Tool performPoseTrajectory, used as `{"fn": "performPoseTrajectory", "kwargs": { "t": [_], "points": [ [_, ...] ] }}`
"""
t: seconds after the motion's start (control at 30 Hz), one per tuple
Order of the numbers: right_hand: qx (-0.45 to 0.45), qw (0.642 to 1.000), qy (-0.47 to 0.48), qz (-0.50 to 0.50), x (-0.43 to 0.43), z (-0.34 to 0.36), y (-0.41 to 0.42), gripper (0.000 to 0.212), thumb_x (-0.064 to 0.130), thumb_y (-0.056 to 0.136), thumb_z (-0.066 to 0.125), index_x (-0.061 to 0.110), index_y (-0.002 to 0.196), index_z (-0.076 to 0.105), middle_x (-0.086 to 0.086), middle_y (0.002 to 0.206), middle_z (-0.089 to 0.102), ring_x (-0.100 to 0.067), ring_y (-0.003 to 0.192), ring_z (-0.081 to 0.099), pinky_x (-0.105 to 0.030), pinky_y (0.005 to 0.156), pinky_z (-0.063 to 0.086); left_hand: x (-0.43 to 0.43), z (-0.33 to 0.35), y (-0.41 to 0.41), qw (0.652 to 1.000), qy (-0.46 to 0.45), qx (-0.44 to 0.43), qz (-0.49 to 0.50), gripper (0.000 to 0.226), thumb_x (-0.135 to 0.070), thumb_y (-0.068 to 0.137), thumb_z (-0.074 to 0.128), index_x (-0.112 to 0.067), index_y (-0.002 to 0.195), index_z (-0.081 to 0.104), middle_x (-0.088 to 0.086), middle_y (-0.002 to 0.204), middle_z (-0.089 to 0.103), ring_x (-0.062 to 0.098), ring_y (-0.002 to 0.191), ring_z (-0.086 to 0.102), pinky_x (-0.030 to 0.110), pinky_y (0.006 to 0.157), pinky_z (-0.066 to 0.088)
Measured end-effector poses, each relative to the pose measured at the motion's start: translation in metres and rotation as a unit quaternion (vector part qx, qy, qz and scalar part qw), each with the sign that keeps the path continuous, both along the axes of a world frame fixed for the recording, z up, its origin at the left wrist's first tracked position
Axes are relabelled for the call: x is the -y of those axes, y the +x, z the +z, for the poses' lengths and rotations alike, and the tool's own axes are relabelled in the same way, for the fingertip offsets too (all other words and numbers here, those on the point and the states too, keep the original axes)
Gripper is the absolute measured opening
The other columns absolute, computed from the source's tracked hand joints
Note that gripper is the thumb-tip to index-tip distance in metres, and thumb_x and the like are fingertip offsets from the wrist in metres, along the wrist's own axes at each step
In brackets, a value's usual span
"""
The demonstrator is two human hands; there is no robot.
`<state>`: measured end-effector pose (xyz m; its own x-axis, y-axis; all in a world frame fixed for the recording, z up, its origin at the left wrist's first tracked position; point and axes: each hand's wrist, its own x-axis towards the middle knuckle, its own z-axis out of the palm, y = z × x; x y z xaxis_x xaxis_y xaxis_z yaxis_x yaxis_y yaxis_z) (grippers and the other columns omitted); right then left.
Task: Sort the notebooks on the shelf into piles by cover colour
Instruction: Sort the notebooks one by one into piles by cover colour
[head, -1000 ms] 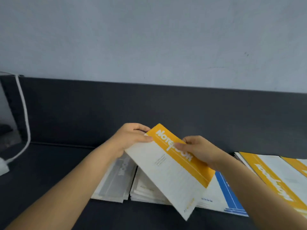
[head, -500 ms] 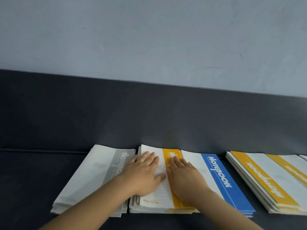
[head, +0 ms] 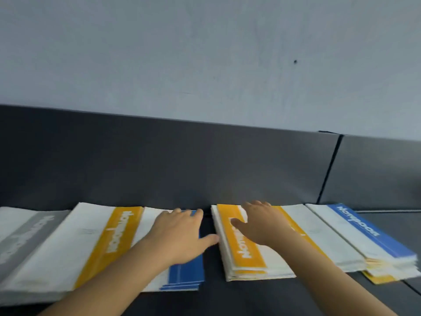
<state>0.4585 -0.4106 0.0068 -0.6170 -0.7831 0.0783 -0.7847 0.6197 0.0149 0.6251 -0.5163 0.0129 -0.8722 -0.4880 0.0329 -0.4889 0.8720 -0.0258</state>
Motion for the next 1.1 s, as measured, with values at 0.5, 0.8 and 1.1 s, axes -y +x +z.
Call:
{"fn": "performPoseTrajectory", "kwargs": {
  "t": [0.5,0.8,1.1],
  "points": [
    [0.136,0.981,-0.124,0.056,-0.039,-0.043,-0.095,0.054,0.051,0.096,0.037,0.006,0.121,0.052,-0.008,0.127,0.052,-0.025,0.117,0.048,-0.034,0.097,0.038,-0.062,-0.022,-0.135,0.953,0.176,-0.131,0.209,0.095,-0.052,0.076,0.073,-0.019,0.149,0.022,0.004,0.145,0.043,0.025,0.131,0.042,0.034,0.098,0.042],
    [0.22,0.935,-0.272,0.058,-0.037,-0.04,-0.095,0.045,0.042,0.092,0.053,0.01,0.124,0.054,-0.003,0.124,0.057,-0.021,0.111,0.053,-0.025,0.083,0.039,-0.047,-0.017,-0.113,0.867,0.357,-0.3,0.175,0.083,-0.005,0.069,0.084,-0.032,0.136,0.045,-0.004,0.131,0.05,0.01,0.113,0.056,0.037,0.083,0.058],
    [0.265,0.899,-0.339,0.078,-0.04,-0.035,-0.094,0.078,0.048,0.085,0.062,0.027,0.148,0.022,0.009,0.157,0.013,-0.016,0.142,0.023,-0.034,0.11,0.03,-0.023,0.003,-0.094,0.765,0.513,-0.371,0.121,0.093,0.006,0.085,0.067,-0.03,0.153,0.015,0.002,0.101,0.073,0.02,0.089,0.071,0.034,0.076,0.058]
  ]
}}
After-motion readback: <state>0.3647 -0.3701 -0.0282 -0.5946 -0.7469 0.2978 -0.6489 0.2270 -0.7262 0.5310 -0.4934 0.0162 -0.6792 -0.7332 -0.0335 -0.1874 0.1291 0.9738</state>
